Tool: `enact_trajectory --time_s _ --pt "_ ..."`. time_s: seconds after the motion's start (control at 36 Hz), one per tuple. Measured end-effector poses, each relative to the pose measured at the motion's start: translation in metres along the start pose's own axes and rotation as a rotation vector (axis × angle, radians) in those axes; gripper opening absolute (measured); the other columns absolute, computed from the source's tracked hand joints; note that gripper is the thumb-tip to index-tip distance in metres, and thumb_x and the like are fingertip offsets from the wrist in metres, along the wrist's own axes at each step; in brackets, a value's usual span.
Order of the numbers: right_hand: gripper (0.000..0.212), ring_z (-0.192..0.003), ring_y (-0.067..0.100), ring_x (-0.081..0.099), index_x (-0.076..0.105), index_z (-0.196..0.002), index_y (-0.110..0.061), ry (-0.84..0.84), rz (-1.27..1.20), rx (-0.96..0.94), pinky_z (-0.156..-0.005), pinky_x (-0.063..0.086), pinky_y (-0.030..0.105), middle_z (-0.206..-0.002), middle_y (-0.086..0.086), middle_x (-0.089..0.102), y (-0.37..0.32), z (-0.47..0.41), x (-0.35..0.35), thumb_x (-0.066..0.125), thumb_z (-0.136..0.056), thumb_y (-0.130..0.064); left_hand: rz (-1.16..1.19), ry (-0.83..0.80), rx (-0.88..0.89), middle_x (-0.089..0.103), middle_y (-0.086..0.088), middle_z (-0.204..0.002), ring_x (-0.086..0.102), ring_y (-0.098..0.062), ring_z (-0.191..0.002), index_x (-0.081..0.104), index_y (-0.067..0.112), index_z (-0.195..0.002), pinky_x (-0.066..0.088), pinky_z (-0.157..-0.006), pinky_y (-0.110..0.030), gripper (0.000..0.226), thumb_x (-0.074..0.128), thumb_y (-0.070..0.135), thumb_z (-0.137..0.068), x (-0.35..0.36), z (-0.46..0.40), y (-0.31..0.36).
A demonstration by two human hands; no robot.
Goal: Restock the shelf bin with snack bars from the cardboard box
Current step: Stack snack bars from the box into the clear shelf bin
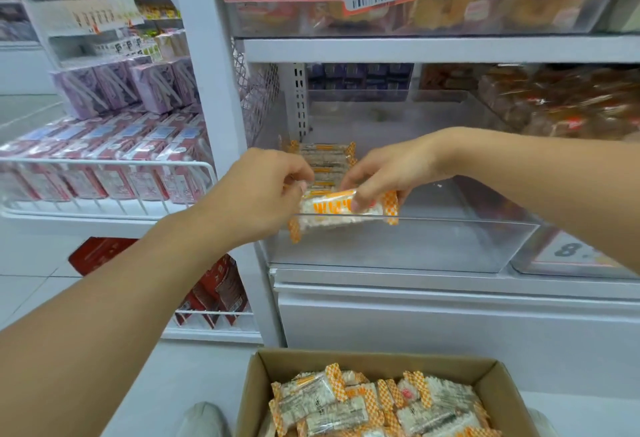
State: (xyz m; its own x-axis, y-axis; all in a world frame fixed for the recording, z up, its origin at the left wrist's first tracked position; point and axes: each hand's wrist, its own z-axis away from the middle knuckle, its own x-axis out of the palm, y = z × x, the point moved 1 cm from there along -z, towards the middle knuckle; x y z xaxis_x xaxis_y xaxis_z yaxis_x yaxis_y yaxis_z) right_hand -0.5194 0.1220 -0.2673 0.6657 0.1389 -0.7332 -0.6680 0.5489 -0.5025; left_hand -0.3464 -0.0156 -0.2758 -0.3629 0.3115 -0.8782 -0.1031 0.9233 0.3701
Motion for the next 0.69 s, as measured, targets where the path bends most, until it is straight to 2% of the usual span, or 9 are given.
enact_trajectory --time_s 0.11,0.17,0.22,0.33,0.44,0.5,0.58,0.64,0.69 --pt "0.06 -0.095 0.004 0.057 0.056 -0.139 -0.03 0.013 0.19 -0.045 -0.091 0.058 0.04 -0.101 -0.019 0.054 -0.009 -0.015 0.009 0.077 -0.084 -0.039 -0.037 0.016 0.005 0.072 0.002 -0.104 0.063 -0.015 -0.091 0.072 0.02 -0.115 0.051 -0.085 -0.032 0.024 0.054 0.013 -0.101 -0.001 -0.002 -0.003" --pt "0.068 -0.095 0.007 0.059 0.054 -0.138 -0.032 0.044 0.249 -0.078 -0.09 0.057 0.036 -0.105 -0.015 0.057 -0.012 -0.019 0.013 0.083 -0.078 -0.044 -0.089 0.012 0.006 0.071 0.001 -0.108 0.06 -0.016 -0.091 0.071 0.019 -0.119 0.045 -0.083 -0.027 0.026 0.052 0.012 -0.101 0.0 -0.002 -0.004" --pt "0.069 -0.088 0.004 0.059 0.055 -0.13 -0.035 0.096 0.315 -0.107 -0.084 0.055 0.03 -0.102 -0.013 0.059 -0.015 -0.021 0.018 0.088 -0.07 -0.046 -0.162 -0.033 0.012 0.071 -0.002 -0.113 0.062 -0.022 -0.102 0.07 0.016 -0.12 0.047 -0.087 -0.03 0.028 0.05 0.012 -0.101 0.002 -0.001 -0.003" --pt "0.068 -0.084 0.015 0.064 0.057 -0.117 -0.036 0.138 0.347 -0.086 -0.078 0.061 0.043 -0.098 -0.007 0.063 -0.017 -0.026 0.028 0.094 -0.061 -0.045 -0.283 -0.169 -0.012 0.07 -0.008 -0.116 0.062 -0.029 -0.106 0.069 0.018 -0.122 0.052 -0.089 -0.043 0.038 0.047 0.006 -0.094 0.004 0.002 0.0" --pt "0.065 -0.075 0.007 0.058 0.058 -0.129 -0.032 0.073 0.115 -0.049 -0.068 0.062 0.036 -0.095 -0.014 0.057 -0.014 -0.023 0.026 0.089 -0.072 -0.041 -0.314 -0.275 -0.031 0.07 -0.008 -0.121 0.063 -0.03 -0.11 0.072 0.022 -0.118 0.053 -0.092 -0.044 0.042 0.046 0.005 -0.09 0.004 0.002 0.004" --pt "0.058 -0.088 0.0 0.056 0.059 -0.137 -0.03 0.028 -0.068 -0.027 -0.074 0.06 0.031 -0.104 -0.022 0.054 -0.01 -0.019 0.024 0.077 -0.084 -0.044 -0.3 -0.305 -0.04 0.071 -0.008 -0.12 0.063 -0.03 -0.109 0.074 0.021 -0.115 0.053 -0.092 -0.044 0.04 0.046 0.005 -0.092 0.004 0.0 0.006" --pt "0.049 -0.116 0.009 0.055 0.057 -0.14 -0.029 0.055 -0.235 -0.003 -0.087 0.06 0.043 -0.131 -0.011 0.056 -0.002 -0.014 0.022 0.064 -0.094 -0.045 -0.21 -0.338 -0.071 0.069 -0.005 -0.125 0.061 -0.027 -0.115 0.074 0.019 -0.116 0.051 -0.097 -0.041 0.039 0.043 0.006 -0.097 0.006 -0.003 0.008" --pt "0.039 -0.102 0.017 0.06 0.06 -0.134 -0.025 0.135 -0.303 0.028 -0.084 0.059 0.048 -0.124 0.001 0.063 0.002 -0.009 0.019 0.06 -0.098 -0.042 -0.142 -0.366 -0.089 0.069 -0.005 -0.122 0.061 -0.026 -0.116 0.073 0.017 -0.116 0.049 -0.098 -0.038 0.039 0.037 0.012 -0.101 0.01 -0.005 0.009" --pt "0.032 -0.087 0.024 0.064 0.064 -0.124 -0.017 0.25 -0.339 0.081 -0.076 0.063 0.049 -0.112 0.01 0.066 0.006 -0.003 0.017 0.059 -0.101 -0.038 -0.114 -0.351 -0.082 0.073 -0.009 -0.108 0.065 -0.029 -0.104 0.073 0.009 -0.106 0.053 -0.092 -0.043 0.047 0.031 0.03 -0.098 0.013 -0.006 0.01"
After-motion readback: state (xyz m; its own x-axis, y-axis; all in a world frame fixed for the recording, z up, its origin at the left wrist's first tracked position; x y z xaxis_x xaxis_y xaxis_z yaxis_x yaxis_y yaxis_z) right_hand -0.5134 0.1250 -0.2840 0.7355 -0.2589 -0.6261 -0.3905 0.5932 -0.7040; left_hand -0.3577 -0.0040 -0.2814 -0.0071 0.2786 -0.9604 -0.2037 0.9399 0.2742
